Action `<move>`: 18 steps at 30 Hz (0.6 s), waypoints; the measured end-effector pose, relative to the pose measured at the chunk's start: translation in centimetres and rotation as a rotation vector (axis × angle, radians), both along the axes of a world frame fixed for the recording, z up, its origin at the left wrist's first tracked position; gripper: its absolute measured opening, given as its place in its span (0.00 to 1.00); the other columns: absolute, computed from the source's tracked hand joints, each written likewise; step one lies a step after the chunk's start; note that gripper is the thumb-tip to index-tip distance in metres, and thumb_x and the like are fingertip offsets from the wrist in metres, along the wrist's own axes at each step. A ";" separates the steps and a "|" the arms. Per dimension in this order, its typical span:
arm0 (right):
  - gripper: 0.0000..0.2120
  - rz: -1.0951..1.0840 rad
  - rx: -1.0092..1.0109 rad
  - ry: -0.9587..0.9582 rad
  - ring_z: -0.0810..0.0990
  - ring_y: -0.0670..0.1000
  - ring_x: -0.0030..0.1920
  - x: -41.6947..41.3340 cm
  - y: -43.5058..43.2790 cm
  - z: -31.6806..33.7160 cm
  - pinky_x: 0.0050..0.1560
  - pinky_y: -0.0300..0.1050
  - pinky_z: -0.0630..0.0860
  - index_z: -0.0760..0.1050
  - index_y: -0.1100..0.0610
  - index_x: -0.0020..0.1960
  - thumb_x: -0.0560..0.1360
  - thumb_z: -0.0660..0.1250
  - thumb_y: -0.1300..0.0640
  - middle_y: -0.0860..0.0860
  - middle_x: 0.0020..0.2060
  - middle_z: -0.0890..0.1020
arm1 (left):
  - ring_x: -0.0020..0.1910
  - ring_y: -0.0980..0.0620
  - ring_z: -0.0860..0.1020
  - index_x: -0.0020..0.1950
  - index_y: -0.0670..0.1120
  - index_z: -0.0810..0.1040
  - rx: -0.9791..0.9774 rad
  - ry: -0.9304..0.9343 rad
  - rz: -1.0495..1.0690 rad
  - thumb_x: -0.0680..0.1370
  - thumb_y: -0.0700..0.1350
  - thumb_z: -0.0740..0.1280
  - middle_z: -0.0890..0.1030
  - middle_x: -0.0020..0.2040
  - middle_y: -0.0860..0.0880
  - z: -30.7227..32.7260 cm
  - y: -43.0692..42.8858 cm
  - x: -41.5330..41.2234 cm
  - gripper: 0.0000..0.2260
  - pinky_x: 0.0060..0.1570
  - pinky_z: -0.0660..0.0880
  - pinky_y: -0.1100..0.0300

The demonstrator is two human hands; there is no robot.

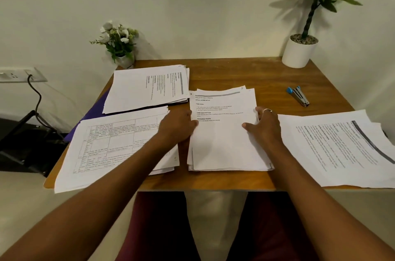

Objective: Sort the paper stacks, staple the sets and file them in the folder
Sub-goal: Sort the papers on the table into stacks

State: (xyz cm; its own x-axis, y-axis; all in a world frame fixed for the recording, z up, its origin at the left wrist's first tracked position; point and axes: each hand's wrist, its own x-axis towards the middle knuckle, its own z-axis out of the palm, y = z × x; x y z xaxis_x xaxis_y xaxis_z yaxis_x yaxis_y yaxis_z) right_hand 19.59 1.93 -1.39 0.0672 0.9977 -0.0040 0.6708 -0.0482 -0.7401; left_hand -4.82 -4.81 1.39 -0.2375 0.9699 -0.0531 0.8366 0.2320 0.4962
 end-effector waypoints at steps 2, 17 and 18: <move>0.32 0.003 0.001 -0.012 0.72 0.59 0.70 0.0 -0.1 -0.1 0.69 0.57 0.72 0.72 0.55 0.72 0.72 0.79 0.54 0.56 0.70 0.73 | 0.46 0.50 0.81 0.49 0.46 0.79 0.009 0.009 0.033 0.79 0.52 0.70 0.82 0.48 0.51 -0.4 1.2 0.8 0.10 0.47 0.79 0.55; 0.32 0.010 0.023 -0.072 0.67 0.58 0.72 0.3 -0.5 0.1 0.68 0.55 0.68 0.71 0.53 0.73 0.73 0.78 0.49 0.55 0.72 0.70 | 0.63 0.43 0.80 0.73 0.48 0.71 0.229 -0.182 0.155 0.79 0.47 0.72 0.78 0.69 0.49 0.1 1.7 2.7 0.23 0.57 0.79 0.49; 0.33 0.014 0.028 -0.093 0.66 0.58 0.72 0.4 -0.5 0.3 0.69 0.55 0.67 0.70 0.52 0.74 0.73 0.77 0.47 0.55 0.73 0.69 | 0.61 0.43 0.81 0.70 0.47 0.75 0.233 -0.175 0.157 0.79 0.48 0.71 0.79 0.68 0.49 0.3 1.8 2.6 0.20 0.56 0.79 0.52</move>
State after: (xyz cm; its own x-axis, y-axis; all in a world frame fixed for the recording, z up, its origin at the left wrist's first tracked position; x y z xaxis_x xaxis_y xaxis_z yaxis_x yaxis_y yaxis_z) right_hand 19.96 1.41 -1.08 0.0521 0.9982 0.0298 0.7370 -0.0183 -0.6757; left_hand -2.23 -3.06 1.69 -0.3920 0.9130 0.1130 0.6970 0.2146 0.6842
